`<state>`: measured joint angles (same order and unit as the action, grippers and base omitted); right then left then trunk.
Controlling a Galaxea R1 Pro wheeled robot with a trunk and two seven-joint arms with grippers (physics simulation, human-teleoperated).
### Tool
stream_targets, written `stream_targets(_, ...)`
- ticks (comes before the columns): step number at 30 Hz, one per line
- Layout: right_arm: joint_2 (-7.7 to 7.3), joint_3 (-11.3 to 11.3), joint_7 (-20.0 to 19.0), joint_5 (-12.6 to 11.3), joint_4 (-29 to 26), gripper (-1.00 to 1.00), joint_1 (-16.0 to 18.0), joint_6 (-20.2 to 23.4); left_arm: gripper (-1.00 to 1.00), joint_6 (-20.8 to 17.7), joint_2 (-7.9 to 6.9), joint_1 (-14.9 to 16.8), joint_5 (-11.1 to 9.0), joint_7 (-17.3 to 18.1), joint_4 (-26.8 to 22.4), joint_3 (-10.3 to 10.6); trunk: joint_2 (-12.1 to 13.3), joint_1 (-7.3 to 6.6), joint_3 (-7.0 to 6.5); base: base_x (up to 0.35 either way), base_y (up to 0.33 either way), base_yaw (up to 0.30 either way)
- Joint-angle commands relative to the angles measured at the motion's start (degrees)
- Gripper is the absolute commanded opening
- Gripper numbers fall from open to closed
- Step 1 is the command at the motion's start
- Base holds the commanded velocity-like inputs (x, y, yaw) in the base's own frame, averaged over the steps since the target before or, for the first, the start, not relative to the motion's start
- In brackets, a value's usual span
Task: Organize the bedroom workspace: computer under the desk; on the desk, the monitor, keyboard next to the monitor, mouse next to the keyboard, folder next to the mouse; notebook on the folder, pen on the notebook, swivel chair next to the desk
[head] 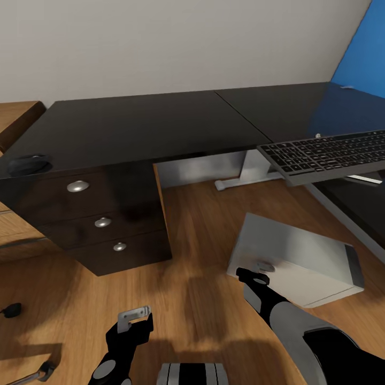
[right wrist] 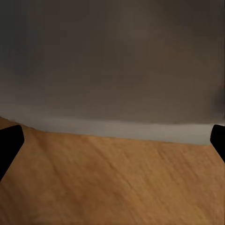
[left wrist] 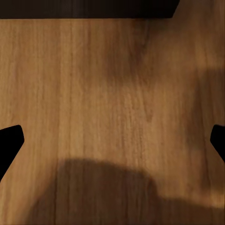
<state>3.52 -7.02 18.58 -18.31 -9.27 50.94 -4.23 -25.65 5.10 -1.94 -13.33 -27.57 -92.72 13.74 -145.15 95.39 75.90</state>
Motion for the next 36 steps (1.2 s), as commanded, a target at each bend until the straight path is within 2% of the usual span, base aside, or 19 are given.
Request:
stream_targets(1,0.00,-0.5,0.2,-0.6,0.0,1.00,0.0,-0.3,1.00,-0.1,-0.01,0.0,-0.6,-0.5,-0.1,0.1,0.0,0.00,0.03,0.025,0.000,0.000)
stream_targets(8,0.00,-0.5,0.2,-0.6,0.0,1.00,0.0,-0.3,1.00,-0.1,-0.01,0.0,-0.6,-0.5,-0.1,0.1,0.0,0.00,0.03,0.089,0.000,0.000)
stream_targets(22,0.00,-0.5,0.2,-0.6,0.0,1.00,0.0,-0.3,1.00,-0.1,-0.01,0.0,-0.6,-0.5,-0.1,0.2,0.0,0.00,0.03,0.244,0.000,0.000)
stream_targets(36,0.00,-0.5,0.2,-0.6,0.0,1.00,0.0,-0.3,1.00,-0.1,-0.01,0.0,-0.6,-0.5,-0.1,0.2,0.0,0.00,0.03,0.151,-0.035,0.000)
